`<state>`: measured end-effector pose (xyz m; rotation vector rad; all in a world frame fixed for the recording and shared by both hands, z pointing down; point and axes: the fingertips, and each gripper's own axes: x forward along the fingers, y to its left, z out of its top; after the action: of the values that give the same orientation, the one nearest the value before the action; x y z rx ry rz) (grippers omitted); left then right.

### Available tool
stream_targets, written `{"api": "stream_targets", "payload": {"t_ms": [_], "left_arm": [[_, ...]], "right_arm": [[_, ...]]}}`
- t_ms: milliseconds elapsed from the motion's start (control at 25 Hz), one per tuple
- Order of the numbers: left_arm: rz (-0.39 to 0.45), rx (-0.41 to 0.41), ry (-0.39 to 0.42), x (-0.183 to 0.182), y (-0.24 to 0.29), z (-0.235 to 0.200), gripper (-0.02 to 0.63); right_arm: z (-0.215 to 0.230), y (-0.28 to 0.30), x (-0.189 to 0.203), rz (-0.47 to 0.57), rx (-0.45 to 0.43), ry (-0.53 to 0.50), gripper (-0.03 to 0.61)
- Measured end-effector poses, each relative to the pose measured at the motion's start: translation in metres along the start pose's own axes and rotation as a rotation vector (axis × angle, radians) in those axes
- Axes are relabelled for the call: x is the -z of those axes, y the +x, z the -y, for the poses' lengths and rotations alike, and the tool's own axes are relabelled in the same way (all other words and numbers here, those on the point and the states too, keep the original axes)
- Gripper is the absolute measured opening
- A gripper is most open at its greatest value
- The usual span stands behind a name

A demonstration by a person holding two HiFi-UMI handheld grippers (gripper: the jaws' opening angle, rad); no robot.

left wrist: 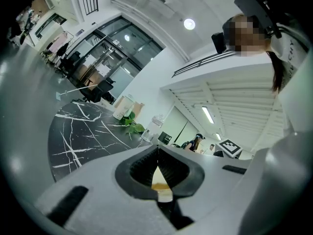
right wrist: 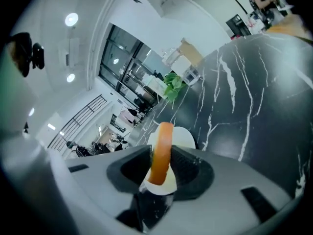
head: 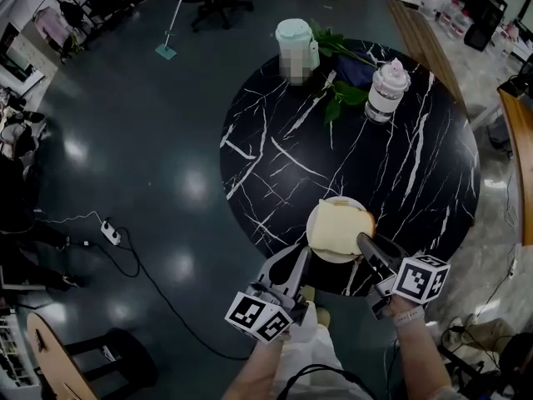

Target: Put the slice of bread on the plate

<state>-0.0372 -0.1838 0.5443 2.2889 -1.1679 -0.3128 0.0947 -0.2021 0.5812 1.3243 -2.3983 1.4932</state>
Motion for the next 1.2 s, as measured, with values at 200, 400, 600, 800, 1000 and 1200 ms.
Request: {"api": "stream_targets", "payload": {"t_ms": [200, 400, 600, 800, 1000, 1200], "left_arm": [[-0.002, -0.011, 0.000, 0.000, -0.005, -0.001, 0.006], [0.002, -0.020, -0.003, 0.000, -0.008, -0.003, 0.006], [0.005, -0.012, -0.005, -0.002, -0.011, 0.000, 0.008], [0.006, -0.003, -0.002, -0.002, -0.012, 0.005, 0.008], [0.010, 0.009, 0.005, -0.004, -0.014, 0.012, 0.008], [0.012, 0.020, 0.013, -0.006, -0.018, 0.023, 0.006]], "right_arm": [[0.003, -0.002, -0.002, 0.009, 0.083, -0.117, 0.123], [0.010, -0.005, -0.001, -0.011, 0.184, -0.273, 0.144], [0.012, -0.008, -0.002, -0.012, 0.255, -0.391, 0.184], [0.002, -0.017, -0.009, 0.050, 0.221, -0.361, 0.190], [-0.011, -0.026, -0.007, 0.066, 0.171, -0.338, 0.190], [-0.025, -0.036, -0.002, 0.077, 0.140, -0.333, 0.190]]}}
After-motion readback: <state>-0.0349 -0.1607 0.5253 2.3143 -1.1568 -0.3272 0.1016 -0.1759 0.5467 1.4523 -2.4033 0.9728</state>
